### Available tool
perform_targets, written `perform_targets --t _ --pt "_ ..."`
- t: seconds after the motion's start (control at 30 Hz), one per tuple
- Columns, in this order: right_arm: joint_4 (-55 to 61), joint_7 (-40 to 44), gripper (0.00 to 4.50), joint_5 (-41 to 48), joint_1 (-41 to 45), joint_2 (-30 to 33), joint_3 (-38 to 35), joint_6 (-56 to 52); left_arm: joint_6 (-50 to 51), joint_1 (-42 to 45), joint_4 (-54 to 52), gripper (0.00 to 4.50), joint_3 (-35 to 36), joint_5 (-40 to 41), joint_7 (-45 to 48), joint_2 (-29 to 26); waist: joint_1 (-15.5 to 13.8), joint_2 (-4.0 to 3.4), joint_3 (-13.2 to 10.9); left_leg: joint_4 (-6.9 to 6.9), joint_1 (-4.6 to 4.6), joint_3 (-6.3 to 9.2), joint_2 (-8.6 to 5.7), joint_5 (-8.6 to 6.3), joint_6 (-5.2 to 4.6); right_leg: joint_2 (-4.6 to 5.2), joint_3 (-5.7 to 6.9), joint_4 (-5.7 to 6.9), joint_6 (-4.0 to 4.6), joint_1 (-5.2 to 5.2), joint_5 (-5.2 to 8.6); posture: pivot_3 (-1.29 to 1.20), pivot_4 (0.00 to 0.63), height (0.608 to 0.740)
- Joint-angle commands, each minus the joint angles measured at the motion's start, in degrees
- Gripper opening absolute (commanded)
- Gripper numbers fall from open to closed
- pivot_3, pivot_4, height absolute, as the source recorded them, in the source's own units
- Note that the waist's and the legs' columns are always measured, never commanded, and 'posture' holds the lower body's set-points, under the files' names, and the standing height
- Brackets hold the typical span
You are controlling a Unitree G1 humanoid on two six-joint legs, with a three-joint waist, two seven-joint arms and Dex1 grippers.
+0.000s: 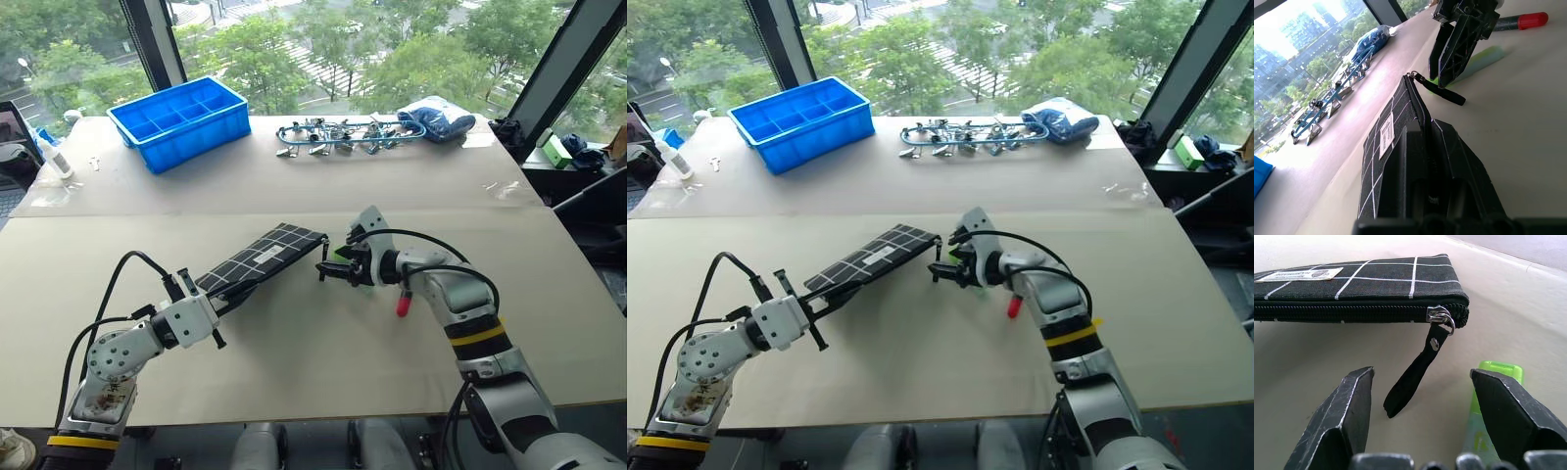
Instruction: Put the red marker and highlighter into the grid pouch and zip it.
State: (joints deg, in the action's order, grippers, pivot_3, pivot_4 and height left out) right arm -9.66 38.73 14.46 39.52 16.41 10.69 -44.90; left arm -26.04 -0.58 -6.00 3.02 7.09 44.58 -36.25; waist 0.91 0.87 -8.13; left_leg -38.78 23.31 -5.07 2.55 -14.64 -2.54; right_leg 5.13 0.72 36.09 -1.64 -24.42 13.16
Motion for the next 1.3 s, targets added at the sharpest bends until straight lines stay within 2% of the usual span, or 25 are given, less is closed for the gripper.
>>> perform_targets --t 0.03,0.13,0.17,0.4,0.57,0.83,1.0,1.17,1.3 --pt "-3.3 -1.3 3.50 -1.6 3.1 -1.4 -0.5 4.0 -0.9 0.5 -1.8 0.00 -0.1 1.1 -0.1 0.2 0.0 0.00 0.0 0.00 0.00 0.00 0.00 0.00 0.00 0.00 0.00 0.00 0.00 0.00 0.00 0.00 0.150 0.740" --pt "-5.6 -0.9 2.82 -2.1 4.3 -2.2 -0.6 6.3 -1.0 0.6 -1.6 0.00 -0.7 0.9 0.2 0.2 0.0 0.00 0.0 0.00 0.00 -0.04 -0.01 0.00 0.00 0.01 0.00 -0.01 0.00 0.00 0.00 0.00 0.150 0.740" --pt "-5.2 0.0 2.37 -1.9 4.2 -2.3 -0.5 6.8 -1.1 0.6 -1.5 0.00 -0.9 0.8 0.2 0.2 -0.1 0.00 0.0 0.00 0.00 -0.05 -0.01 0.00 0.00 0.01 0.00 -0.01 0.00 0.00 0.00 0.00 0.150 0.740" --pt "-1.1 4.6 0.05 -1.2 2.5 -1.7 1.3 7.2 -0.9 0.8 -1.7 0.00 -1.7 0.4 -0.2 0.6 -0.1 0.00 0.0 0.00 0.02 -0.08 -0.01 0.00 0.00 0.03 0.01 -0.02 -0.01 0.01 0.00 0.00 0.150 0.740" --pt "3.1 7.9 0.02 -0.1 1.3 -1.9 3.2 6.0 -0.6 1.2 -1.9 0.00 -1.9 0.3 -0.5 0.8 -0.1 0.00 0.0 0.00 0.01 -0.04 -0.01 0.00 0.00 0.02 0.01 -0.01 -0.01 0.01 0.00 0.00 0.150 0.740" --pt "7.7 11.2 0.02 -4.0 -1.3 -1.9 13.1 8.0 -0.1 1.4 -2.3 0.00 -2.3 0.2 -0.8 1.2 -0.1 0.00 0.0 0.00 0.00 0.01 -0.01 0.00 0.00 0.02 0.02 -0.01 0.00 0.01 0.00 0.00 0.150 0.740" --pt "6.4 13.0 0.02 -2.9 1.8 -3.0 12.3 8.7 0.1 1.3 -2.7 0.00 -2.8 0.2 -0.5 1.4 -0.2 0.00 0.0 -0.05 0.01 0.02 -0.04 0.00 0.00 0.04 0.03 0.00 -0.01 0.03 0.00 0.00 0.150 0.740" --pt "8.6 17.5 0.02 3.2 5.2 -6.4 10.5 5.0 0.1 1.7 -2.4 0.00 -3.0 0.4 -0.2 1.4 0.0 0.00 0.0 -0.02 -0.01 0.04 0.04 0.00 0.00 -0.04 0.02 0.00 0.01 0.00 0.00 0.00 0.150 0.740" --pt "7.0 18.9 0.02 1.3 4.8 -5.4 12.7 6.5 -0.1 1.9 -2.2 0.00 -3.1 0.3 -0.2 1.6 -0.2 0.00 0.0 -0.02 0.01 0.02 0.00 0.00 0.01 0.01 0.05 0.00 0.01 0.02 0.00 0.00 0.150 0.740"
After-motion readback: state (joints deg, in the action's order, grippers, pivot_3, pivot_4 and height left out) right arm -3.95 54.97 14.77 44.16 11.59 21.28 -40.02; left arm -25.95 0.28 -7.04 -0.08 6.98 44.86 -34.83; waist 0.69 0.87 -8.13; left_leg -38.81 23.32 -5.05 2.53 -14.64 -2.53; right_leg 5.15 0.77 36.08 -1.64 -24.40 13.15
